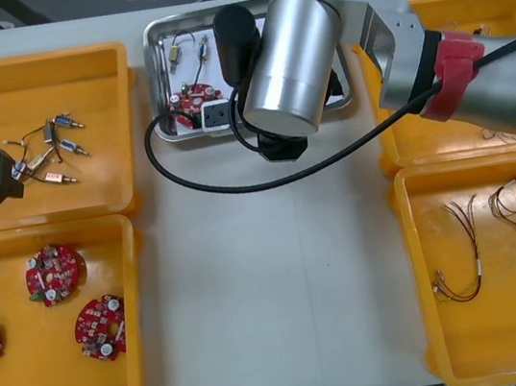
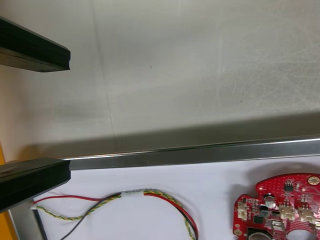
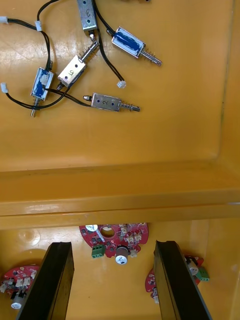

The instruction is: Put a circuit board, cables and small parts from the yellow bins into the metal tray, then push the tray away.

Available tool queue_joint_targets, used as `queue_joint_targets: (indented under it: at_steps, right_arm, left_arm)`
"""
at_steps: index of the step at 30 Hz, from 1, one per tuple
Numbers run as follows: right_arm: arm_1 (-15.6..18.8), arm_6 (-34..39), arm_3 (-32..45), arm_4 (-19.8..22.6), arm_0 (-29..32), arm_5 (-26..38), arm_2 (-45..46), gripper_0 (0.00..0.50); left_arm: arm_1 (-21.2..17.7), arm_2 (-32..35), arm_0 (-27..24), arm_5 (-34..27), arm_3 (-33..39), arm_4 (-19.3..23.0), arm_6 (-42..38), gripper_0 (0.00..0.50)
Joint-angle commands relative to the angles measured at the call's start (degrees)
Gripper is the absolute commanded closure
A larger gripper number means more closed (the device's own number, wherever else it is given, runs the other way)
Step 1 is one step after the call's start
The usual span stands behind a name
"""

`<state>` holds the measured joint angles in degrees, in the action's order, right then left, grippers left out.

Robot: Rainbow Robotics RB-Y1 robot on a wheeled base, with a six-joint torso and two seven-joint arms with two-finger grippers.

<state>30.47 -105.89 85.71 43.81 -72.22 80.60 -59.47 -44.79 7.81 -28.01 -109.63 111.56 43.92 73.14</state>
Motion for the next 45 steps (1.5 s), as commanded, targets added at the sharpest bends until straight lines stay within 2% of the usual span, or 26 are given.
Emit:
queue_joint_targets:
  at_steps: [1,7,14,16,24,27,31,41,45]
  right_arm:
    - [-0.8,0.3,2.9,2.2,-1.0,4.8,6.3,0.0]
    - [-0.7,2.4,5.9,2.8,0.6,13.0,11.8,0.0]
    - [1.4,11.8,13.7,3.0,3.6,20.7,17.1,0.0]
    - [2.3,14.7,15.6,4.1,4.5,22.1,18.9,0.0]
    - [8.4,25.6,22.0,12.8,9.9,28.6,28.3,0.0]
    - [10.0,28.8,23.3,14.9,11.3,29.4,30.3,0.0]
    - [14.2,34.1,26.0,18.2,14.1,29.4,33.7,0.0]
    - [22.7,43.7,31.6,21.4,24.5,29.4,42.4,0.0]
    - [24.9,46.9,32.6,21.8,28.6,29.4,46.3,0.0]
  left_arm:
    - [-2.4,1.7,0.8,-0.4,1.9,0.4,3.1,0.03]
    - [-2.4,1.7,0.8,-0.4,1.9,0.4,3.1,0.03]
    - [-2.4,1.7,0.8,-0.4,1.9,0.4,3.1,0.031]
    - [-2.4,1.7,0.8,-0.4,1.9,0.4,3.1,0.03]
    - [-2.4,1.7,0.8,-0.4,1.9,0.4,3.1,0.029]
    - [-2.4,1.7,0.8,-0.4,1.9,0.4,3.1,0.03]
    - [-2.4,1.7,0.8,-0.4,1.9,0.4,3.1,0.03]
    - [-2.4,1.7,0.8,-0.4,1.9,0.4,3.1,0.03]
    - [-2.4,1.7,0.8,-0.4,1.9,0.4,3.1,0.03]
